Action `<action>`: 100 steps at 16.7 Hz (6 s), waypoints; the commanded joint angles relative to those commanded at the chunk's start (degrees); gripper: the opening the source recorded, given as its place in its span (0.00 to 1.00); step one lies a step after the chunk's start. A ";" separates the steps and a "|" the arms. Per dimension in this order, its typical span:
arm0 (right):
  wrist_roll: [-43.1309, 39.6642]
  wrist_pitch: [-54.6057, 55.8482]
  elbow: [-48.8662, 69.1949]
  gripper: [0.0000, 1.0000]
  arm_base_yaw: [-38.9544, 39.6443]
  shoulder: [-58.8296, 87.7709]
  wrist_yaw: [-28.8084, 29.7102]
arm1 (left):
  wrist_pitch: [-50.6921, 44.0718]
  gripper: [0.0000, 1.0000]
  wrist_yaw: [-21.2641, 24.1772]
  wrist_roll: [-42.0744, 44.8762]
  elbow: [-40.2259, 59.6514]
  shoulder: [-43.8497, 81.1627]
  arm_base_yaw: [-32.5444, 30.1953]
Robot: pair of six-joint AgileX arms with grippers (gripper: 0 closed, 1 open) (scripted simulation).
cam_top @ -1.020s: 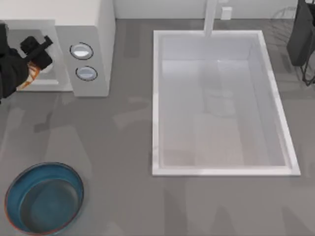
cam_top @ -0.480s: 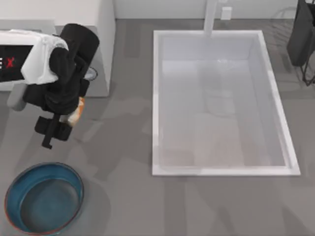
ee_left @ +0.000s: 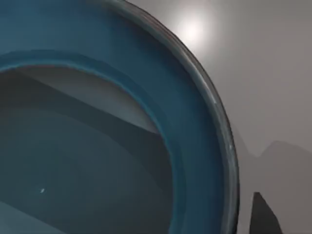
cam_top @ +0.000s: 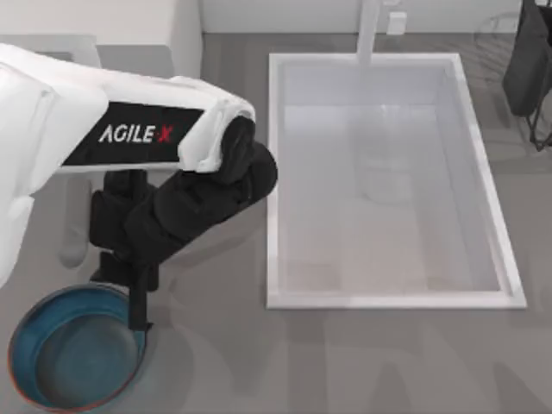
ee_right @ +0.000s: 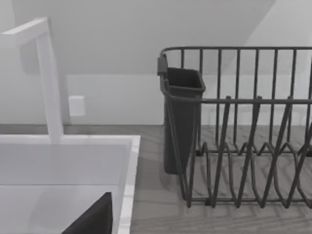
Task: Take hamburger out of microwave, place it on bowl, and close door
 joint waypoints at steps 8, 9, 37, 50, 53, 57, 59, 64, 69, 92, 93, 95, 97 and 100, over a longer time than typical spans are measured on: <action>0.00 0.00 0.00 1.00 0.00 0.00 0.00 | -20.95 0.00 -5.20 -23.54 1.12 11.11 -7.45; 0.00 0.00 0.00 1.00 0.00 0.00 0.00 | -21.40 0.00 -5.30 -24.04 1.11 11.39 -7.61; 0.00 0.00 0.00 1.00 0.00 0.00 0.00 | -11.43 0.38 -9.10 -21.73 -7.94 10.93 -3.39; 0.00 0.00 0.00 1.00 0.00 0.00 0.00 | -11.43 1.00 -9.10 -21.73 -7.94 10.93 -3.39; 0.00 0.00 0.00 1.00 0.00 0.00 0.00 | -11.43 1.00 -9.10 -21.73 -7.94 10.93 -3.39; 0.00 0.00 0.00 1.00 0.00 0.00 0.00 | -11.34 1.00 -10.46 -23.91 -8.15 6.56 -3.43; 0.00 0.00 0.00 1.00 0.00 0.00 0.00 | -7.98 1.00 -9.69 -19.85 -9.75 3.19 -1.62; 0.00 0.00 0.00 1.00 0.00 0.00 0.00 | 6.95 1.00 -5.67 1.04 -17.68 -13.62 6.13; 0.00 0.00 0.00 1.00 0.00 0.00 0.00 | 26.67 1.00 1.11 35.12 -30.15 -39.17 15.74; 0.00 0.00 0.00 1.00 0.00 0.00 0.00 | 77.46 1.00 29.92 138.89 -77.69 -123.51 35.57; 0.00 0.00 0.00 1.00 0.00 0.00 0.00 | 77.46 1.00 29.92 138.89 -77.69 -123.51 35.57; 0.00 0.00 0.00 1.00 0.00 0.00 0.00 | 77.46 0.85 29.92 138.89 -77.69 -123.51 35.57; 0.00 0.00 0.00 1.00 0.00 0.00 0.00 | 77.46 0.70 29.92 138.89 -77.69 -123.51 35.57; 0.00 0.00 0.00 1.00 0.00 0.00 0.00 | 77.46 0.47 29.92 138.89 -77.69 -123.51 35.57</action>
